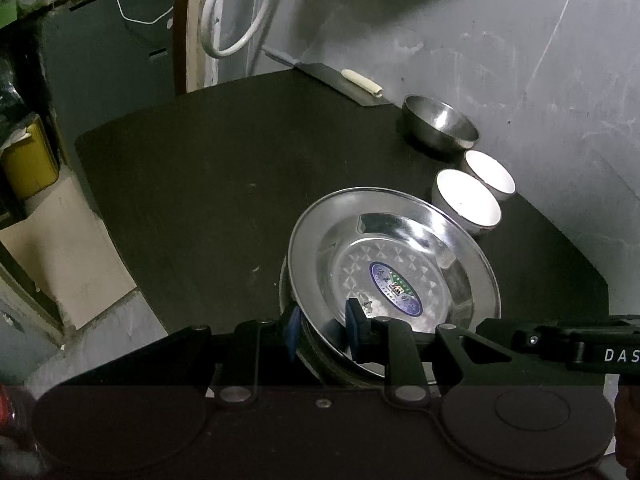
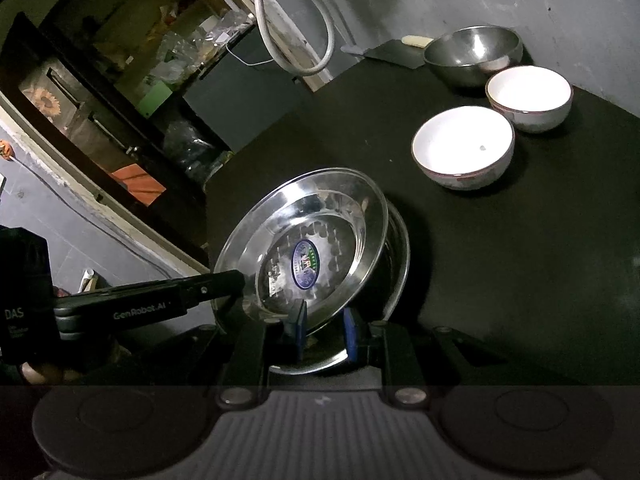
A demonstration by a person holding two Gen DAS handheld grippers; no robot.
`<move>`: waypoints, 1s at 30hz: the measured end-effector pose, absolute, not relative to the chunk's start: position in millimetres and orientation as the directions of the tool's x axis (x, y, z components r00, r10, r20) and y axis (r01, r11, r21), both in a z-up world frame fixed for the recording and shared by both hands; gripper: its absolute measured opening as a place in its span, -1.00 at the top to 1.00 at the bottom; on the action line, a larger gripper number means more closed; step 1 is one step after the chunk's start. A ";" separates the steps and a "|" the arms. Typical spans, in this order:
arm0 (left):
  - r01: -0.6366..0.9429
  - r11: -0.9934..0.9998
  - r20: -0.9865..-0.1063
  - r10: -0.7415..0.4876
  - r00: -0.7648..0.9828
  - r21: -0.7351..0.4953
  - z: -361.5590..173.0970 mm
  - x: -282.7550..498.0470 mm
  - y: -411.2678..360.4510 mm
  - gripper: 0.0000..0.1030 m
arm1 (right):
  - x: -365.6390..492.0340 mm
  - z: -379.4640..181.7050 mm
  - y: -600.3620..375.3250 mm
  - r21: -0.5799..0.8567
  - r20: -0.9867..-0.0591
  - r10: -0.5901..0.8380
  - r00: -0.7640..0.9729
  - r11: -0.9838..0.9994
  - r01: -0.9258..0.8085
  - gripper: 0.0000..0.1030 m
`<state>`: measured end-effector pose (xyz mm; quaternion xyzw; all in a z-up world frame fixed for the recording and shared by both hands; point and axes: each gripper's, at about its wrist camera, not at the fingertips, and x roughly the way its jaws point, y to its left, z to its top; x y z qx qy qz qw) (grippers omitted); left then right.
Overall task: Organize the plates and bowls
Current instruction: 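Lower the labelled plate into the steel basin and open both grippers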
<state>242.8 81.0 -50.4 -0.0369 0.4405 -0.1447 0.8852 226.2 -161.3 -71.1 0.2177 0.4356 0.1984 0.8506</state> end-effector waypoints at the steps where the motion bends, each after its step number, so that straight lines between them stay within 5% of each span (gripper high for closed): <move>1: 0.225 0.955 -0.772 -0.289 0.566 -0.192 -50.8 243.1 80.6 0.50 | 226.3 -71.9 -161.6 0.544 -0.658 0.527 0.538 0.827 -0.144 0.57; 30: 0.249 0.953 -0.801 -0.284 0.527 -0.174 -51.5 246.6 77.0 0.45 | 230.3 -78.2 -161.3 0.550 -0.680 0.517 0.520 0.829 -0.105 0.50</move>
